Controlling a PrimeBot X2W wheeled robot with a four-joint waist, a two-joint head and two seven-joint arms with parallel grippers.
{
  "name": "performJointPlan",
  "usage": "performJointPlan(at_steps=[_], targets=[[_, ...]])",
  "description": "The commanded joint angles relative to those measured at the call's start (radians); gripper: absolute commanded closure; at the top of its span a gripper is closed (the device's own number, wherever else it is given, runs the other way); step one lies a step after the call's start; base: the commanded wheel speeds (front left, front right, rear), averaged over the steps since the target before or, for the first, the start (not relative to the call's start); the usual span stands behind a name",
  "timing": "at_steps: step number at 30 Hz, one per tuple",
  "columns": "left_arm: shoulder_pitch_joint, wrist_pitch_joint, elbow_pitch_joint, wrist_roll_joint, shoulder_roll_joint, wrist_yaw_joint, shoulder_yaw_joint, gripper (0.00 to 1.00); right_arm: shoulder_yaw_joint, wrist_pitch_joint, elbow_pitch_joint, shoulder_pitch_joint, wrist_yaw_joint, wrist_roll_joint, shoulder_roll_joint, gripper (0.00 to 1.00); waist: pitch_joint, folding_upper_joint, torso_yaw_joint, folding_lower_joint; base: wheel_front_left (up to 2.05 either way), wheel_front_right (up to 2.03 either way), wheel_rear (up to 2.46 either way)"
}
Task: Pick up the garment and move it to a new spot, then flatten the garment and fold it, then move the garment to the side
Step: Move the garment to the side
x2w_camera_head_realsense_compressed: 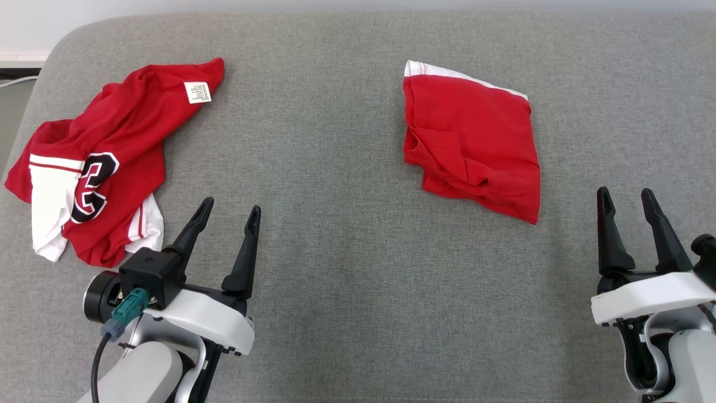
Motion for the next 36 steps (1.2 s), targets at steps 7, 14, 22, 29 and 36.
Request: performJointPlan(at_steps=[7, 14, 22, 29, 36], targets=[[-0.007, 0.002, -0.034, -0.009, 0.03, 0.011, 0.036, 0.0, 0.043, 0.005, 0.018, -0.025, 0.0, 0.041, -0.015, 0.0, 0.004, 0.0, 0.007, 0.0, 0.0, 0.0, 0.0], [-0.035, 0.004, -0.021, -0.002, 0.007, -0.009, 0.009, 0.0, 0.144, 0.054, 0.188, -0.165, 0.0, 0.208, -0.072, 0.0, 0.019, 0.0, 0.064, 0.0, 0.0, 0.0, 0.0], [-0.048, -0.005, 0.0, -0.001, -0.026, -0.024, -0.012, 0.0, 0.183, 0.076, 0.335, -0.256, 0.0, 0.351, -0.114, 0.0, 0.029, 0.0, 0.127, 0.0, 0.0, 0.0, 0.0], [-0.048, -0.017, 0.021, -0.007, -0.038, -0.028, -0.008, 0.0, 0.211, 0.128, 0.421, -0.309, 0.0, 0.471, -0.105, 0.0, 0.034, 0.0, 0.148, 0.0, 0.0, 0.0, 0.0], [-0.049, -0.022, 0.024, -0.009, -0.034, -0.027, -0.002, 0.0, 0.256, 0.132, 0.425, -0.324, 0.0, 0.557, -0.107, 1.0, 0.036, 0.0, 0.131, 0.0, 0.0, 0.0, 0.0]])
